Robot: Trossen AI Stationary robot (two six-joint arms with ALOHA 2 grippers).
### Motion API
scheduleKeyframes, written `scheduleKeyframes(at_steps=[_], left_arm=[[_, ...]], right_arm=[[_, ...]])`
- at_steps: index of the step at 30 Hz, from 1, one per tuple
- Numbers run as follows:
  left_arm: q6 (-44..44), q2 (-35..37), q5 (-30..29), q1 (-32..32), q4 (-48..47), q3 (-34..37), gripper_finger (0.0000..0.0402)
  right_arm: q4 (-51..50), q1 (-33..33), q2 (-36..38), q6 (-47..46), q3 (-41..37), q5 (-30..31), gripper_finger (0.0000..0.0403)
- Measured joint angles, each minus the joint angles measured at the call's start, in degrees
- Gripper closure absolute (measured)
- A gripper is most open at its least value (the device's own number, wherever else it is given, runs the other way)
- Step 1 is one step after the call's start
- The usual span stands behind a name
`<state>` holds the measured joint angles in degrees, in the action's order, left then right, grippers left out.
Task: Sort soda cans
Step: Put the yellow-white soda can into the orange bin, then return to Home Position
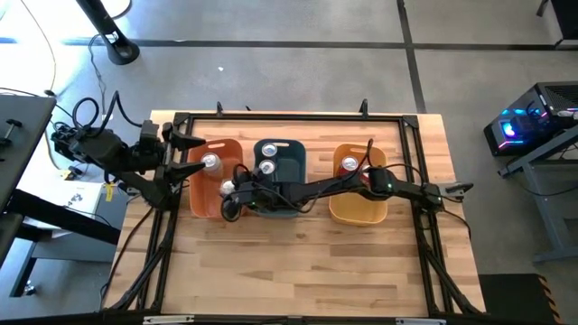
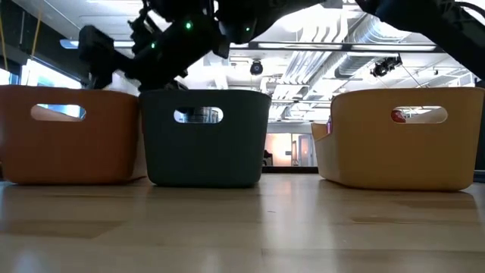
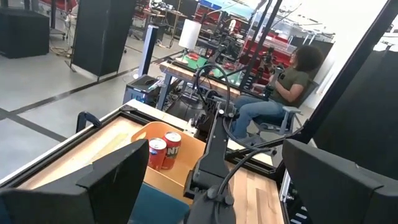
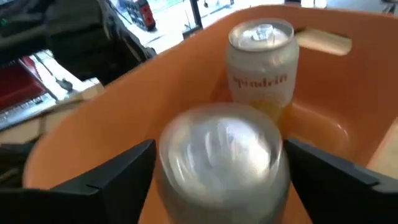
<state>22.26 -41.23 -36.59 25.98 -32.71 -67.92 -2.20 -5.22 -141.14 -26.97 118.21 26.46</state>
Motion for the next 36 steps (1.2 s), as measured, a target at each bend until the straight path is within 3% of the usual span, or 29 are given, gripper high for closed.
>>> scheduleKeyframes(at_steps=[15, 20, 27, 31, 36], left_arm=[[0.15, -0.39, 0.17, -0.02, -0.03, 0.02, 0.0039], [-1.31, -0.13, 0.18, -0.02, -0.02, 0.02, 0.0039], [-8.19, 2.08, 1.34, -0.02, -0.02, 0.04, 0.0039], [-11.2, 3.88, 3.05, 0.0, -0.03, 0.06, 0.0039], [-12.46, 7.76, 3.27, 0.0, 0.52, 4.92, 0.0039]], right_arm=[[1.46, -0.01, 0.15, -0.2, 0.11, -0.84, 0.0038], [-0.36, 0.65, 0.22, 2.12, 4.24, -1.3, 0.0037], [-15.15, 2.09, 0.34, 9.44, 16.9, -5.5, 0.0037], [-16.5, 2.99, 5.03, 8.82, 13.91, -12.77, 0.0037], [-26.16, 3.46, 9.64, 9.4, 13.79, -16.12, 0.005]])
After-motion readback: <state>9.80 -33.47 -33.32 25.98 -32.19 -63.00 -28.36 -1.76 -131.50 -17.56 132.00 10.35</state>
